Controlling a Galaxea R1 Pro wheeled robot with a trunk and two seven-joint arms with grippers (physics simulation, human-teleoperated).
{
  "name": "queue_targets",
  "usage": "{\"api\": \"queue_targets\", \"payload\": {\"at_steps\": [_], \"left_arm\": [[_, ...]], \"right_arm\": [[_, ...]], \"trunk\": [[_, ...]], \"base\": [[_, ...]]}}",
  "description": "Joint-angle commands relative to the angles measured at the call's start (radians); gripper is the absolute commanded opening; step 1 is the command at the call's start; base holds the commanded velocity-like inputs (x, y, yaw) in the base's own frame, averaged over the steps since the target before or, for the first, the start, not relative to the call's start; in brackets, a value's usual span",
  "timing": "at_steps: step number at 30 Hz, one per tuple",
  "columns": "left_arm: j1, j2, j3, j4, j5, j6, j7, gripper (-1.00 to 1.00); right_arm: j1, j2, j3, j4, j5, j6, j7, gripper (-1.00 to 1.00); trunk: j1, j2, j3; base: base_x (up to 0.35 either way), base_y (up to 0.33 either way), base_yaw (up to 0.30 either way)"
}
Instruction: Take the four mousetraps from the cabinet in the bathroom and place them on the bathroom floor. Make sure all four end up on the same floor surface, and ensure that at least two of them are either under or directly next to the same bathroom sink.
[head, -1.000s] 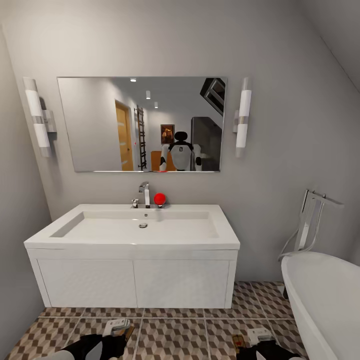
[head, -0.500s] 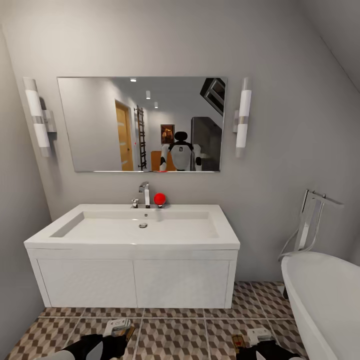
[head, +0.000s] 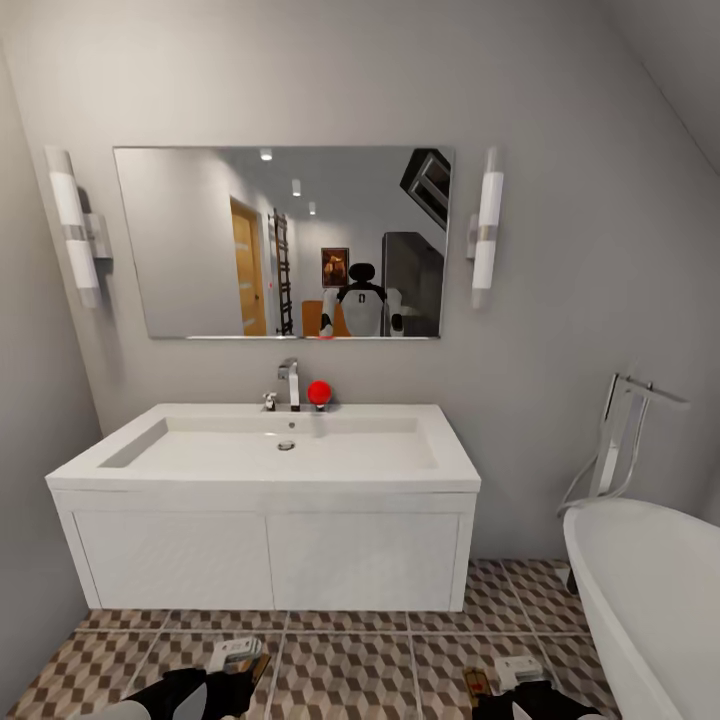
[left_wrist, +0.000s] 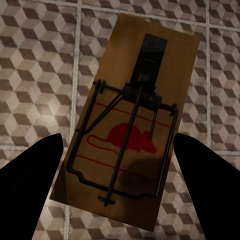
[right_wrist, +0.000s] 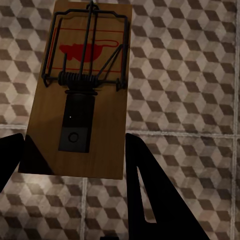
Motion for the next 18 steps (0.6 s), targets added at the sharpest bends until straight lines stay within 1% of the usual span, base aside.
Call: {"api": "queue_targets", "payload": {"at_steps": [1,18], "left_arm": [[-0.001,0.000,0.008,-0.001,-0.007,0.005,-0.004,-1.00],[-0.001,0.000,0.010,-0.001,-0.005,0.008,-0.006,-1.00]], "right_arm": [[0.000,0.000,-0.008,-0.002,0.008,0.006,0.002,-1.00],[0.000,0.000,-0.008,-0.002,0.008,0.002,0.002,-1.00]], "trunk": [[0.004,-0.008,-0.004],[0.069,-0.127,-0.058]], "base": [[0.000,0.000,0.000],[0.000,0.000,0.000]]}}
